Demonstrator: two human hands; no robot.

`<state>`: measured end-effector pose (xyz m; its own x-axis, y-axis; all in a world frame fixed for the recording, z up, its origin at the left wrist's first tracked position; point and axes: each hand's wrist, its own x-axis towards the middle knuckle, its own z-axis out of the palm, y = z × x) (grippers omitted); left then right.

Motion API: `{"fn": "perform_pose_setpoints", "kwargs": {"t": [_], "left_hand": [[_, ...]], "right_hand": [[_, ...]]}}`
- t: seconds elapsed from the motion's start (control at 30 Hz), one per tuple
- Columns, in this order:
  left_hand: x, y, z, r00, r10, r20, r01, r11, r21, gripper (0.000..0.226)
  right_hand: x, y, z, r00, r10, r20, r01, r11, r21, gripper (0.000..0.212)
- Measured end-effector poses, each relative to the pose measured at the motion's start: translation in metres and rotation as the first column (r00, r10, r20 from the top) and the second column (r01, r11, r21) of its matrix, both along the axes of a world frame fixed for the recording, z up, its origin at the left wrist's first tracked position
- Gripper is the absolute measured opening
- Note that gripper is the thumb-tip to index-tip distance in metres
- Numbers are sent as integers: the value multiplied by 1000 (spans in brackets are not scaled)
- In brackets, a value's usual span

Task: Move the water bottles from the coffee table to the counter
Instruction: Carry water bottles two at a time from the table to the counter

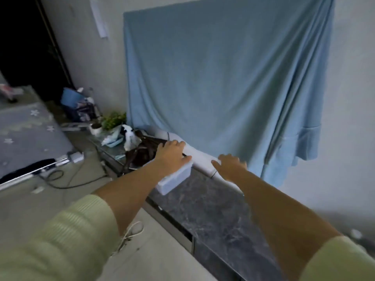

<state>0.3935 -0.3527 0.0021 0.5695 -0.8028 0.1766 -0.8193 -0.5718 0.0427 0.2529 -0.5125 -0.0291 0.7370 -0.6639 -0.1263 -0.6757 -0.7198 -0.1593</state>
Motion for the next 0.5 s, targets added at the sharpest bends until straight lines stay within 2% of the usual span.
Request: {"fn": "perform_pose_setpoints", "kwargs": {"t": [0.17,0.3,0.5], "left_hand": [[49,100,3,964,246,-99,-248,969,-9,54],[68,163,0,887,429,-173,-433,901,12,54],[82,226,-8,762,629,-156,-632,774,34,59]], "right_hand": [[77,69,3,970,242,36,-241,970,-11,59],[130,120,2,906,422,30,-422,907,-18,57],[188,172,-3,776,629,48,-629,777,-15,53]]}}
